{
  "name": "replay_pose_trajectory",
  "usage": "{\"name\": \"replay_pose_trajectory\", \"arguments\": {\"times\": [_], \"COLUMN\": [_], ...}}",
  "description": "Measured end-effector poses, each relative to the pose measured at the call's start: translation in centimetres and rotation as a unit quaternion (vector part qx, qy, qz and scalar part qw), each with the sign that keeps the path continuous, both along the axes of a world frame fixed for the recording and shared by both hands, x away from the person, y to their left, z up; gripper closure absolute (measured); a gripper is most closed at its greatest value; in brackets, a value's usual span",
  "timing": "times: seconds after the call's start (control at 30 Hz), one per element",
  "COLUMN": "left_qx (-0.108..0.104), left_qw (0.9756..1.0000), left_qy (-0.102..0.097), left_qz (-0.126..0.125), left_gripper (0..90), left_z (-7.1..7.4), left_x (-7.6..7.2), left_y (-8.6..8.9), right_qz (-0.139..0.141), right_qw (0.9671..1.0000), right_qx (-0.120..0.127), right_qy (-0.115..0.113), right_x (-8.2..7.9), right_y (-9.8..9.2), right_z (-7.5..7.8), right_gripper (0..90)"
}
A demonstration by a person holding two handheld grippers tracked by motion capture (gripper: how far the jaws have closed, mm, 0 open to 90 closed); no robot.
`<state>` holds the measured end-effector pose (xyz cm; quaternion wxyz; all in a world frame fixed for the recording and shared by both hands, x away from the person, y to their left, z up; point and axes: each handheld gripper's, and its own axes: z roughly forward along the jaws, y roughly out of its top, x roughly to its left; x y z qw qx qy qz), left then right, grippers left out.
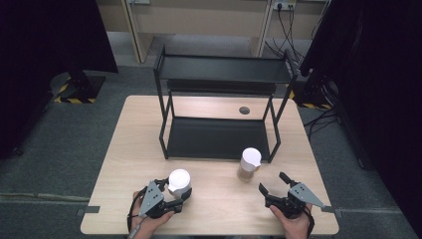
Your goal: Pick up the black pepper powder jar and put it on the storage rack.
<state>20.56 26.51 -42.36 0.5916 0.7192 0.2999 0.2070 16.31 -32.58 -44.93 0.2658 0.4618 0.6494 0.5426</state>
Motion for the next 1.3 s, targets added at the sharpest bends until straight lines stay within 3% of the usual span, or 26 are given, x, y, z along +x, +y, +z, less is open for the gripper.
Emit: {"name": "replay_pose_trajectory", "arguments": {"times": [0.67,1.3], "left_qx": [-0.011,-0.026], "left_qw": [0.9991,0.9967], "left_qy": [-0.029,-0.050], "left_qz": [0.028,0.059], "left_gripper": [30.3,30.3], "left_z": [2.8,5.0], "left_x": [1.0,2.2], "left_y": [-1.2,-2.4], "right_qz": [0.002,0.002], "right_qw": [1.0000,1.0000], "right_qx": [-0.005,-0.005], "right_qy": [0.002,0.004], "right_x": [0.1,0.1], "right_y": [0.1,0.1], "right_z": [0.1,0.2], "right_gripper": [7.4,7.4]}}
